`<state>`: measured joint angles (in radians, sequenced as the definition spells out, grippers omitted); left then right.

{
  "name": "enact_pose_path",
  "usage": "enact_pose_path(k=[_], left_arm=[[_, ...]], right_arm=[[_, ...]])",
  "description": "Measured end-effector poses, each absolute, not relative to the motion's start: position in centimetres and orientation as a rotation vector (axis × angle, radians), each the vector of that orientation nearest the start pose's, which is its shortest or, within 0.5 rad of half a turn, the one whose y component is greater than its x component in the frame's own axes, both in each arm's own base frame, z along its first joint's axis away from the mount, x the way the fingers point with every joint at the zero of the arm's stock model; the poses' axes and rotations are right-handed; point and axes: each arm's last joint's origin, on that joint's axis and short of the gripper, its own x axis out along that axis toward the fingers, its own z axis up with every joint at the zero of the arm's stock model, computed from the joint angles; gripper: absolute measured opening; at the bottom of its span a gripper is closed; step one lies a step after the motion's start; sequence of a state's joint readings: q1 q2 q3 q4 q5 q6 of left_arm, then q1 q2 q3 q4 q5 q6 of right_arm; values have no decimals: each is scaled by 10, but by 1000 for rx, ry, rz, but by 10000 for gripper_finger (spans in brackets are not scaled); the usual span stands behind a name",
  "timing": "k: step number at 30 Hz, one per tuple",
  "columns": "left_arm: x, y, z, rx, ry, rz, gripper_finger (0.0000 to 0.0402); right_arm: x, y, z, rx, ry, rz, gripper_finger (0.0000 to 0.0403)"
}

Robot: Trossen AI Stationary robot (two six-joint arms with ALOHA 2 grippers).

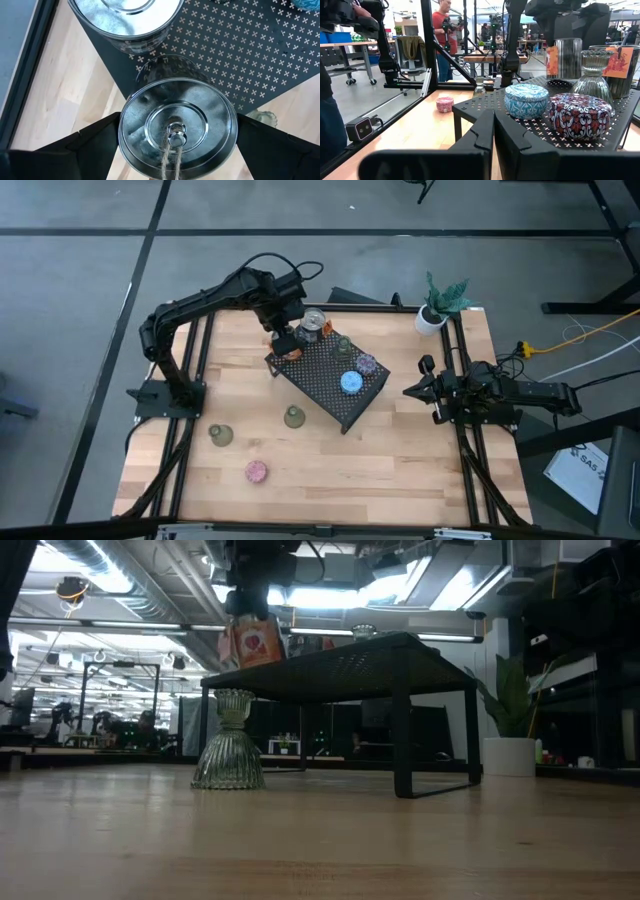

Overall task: Pick & Place candle stick holders
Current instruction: Put the brown scented candle on the shelf

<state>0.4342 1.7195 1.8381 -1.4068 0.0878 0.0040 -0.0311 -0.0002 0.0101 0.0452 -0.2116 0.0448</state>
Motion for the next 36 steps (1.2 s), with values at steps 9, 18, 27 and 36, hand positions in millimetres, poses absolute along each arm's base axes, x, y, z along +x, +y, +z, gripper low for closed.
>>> enact_pose_path(k=[9, 18, 27, 36], left_arm=[[291, 132, 360, -347, 1275, 290, 358], [293, 133, 360, -337, 1258, 285, 358], [294, 133, 360, -321, 1251, 285, 359], [296, 129, 360, -310, 1244, 276, 380]], right_arm=[[96, 3, 171, 38, -51, 182, 16], [96, 3, 171, 38, -51, 182, 16], [96, 3, 171, 38, -51, 181, 16], [96, 3, 171, 38, -51, 181, 16]])
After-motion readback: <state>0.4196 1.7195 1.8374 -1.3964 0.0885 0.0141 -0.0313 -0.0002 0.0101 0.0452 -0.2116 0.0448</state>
